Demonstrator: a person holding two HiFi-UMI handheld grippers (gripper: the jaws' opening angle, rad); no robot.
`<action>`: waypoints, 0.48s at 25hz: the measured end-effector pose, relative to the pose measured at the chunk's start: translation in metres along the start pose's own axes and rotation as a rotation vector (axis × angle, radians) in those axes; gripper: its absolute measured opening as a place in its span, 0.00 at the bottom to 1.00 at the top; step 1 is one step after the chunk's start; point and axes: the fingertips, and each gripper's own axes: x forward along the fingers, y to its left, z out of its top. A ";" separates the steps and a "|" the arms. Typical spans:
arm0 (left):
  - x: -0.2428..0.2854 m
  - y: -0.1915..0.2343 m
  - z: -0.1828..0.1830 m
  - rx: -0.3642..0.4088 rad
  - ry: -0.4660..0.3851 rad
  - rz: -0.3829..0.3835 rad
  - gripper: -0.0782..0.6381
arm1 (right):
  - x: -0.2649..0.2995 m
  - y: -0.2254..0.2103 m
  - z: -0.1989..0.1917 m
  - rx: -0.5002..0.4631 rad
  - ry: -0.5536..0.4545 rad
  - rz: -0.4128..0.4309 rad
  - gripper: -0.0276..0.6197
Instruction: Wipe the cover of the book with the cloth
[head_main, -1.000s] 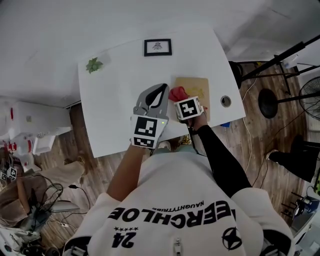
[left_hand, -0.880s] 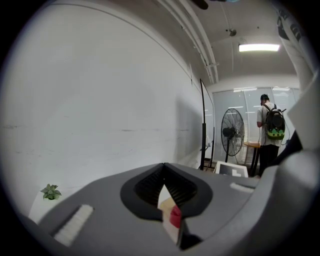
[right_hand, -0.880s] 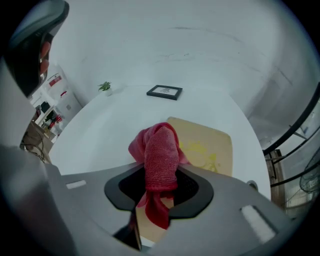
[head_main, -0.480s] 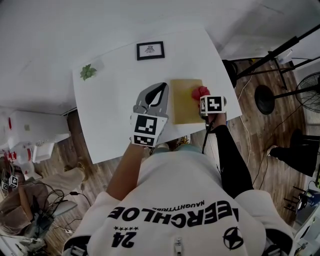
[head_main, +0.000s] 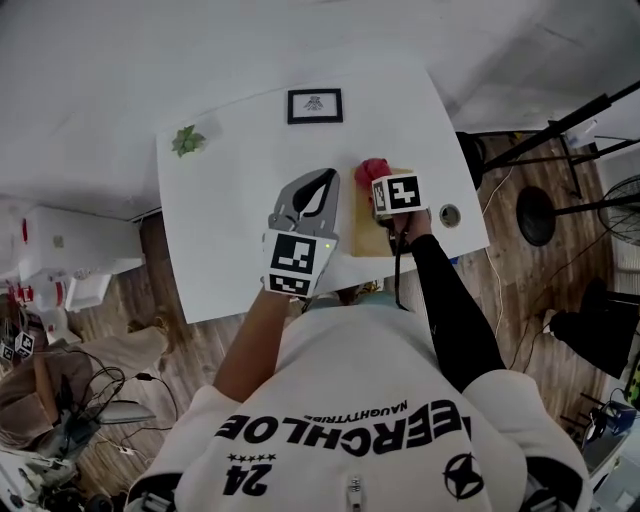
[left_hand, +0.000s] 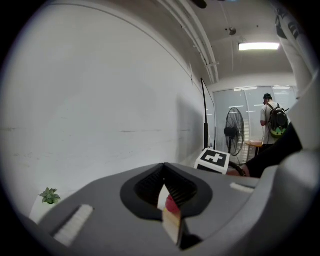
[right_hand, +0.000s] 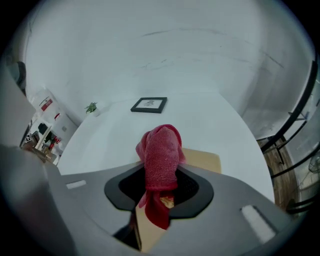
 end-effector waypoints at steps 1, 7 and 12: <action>-0.002 0.003 0.000 0.001 0.001 0.011 0.18 | 0.007 0.010 0.003 -0.013 0.011 0.015 0.21; -0.011 0.022 -0.007 0.002 0.032 0.075 0.18 | 0.027 0.031 0.001 -0.084 0.058 0.013 0.21; -0.008 0.017 -0.014 0.005 0.050 0.089 0.18 | 0.020 -0.003 -0.001 -0.076 0.036 -0.032 0.21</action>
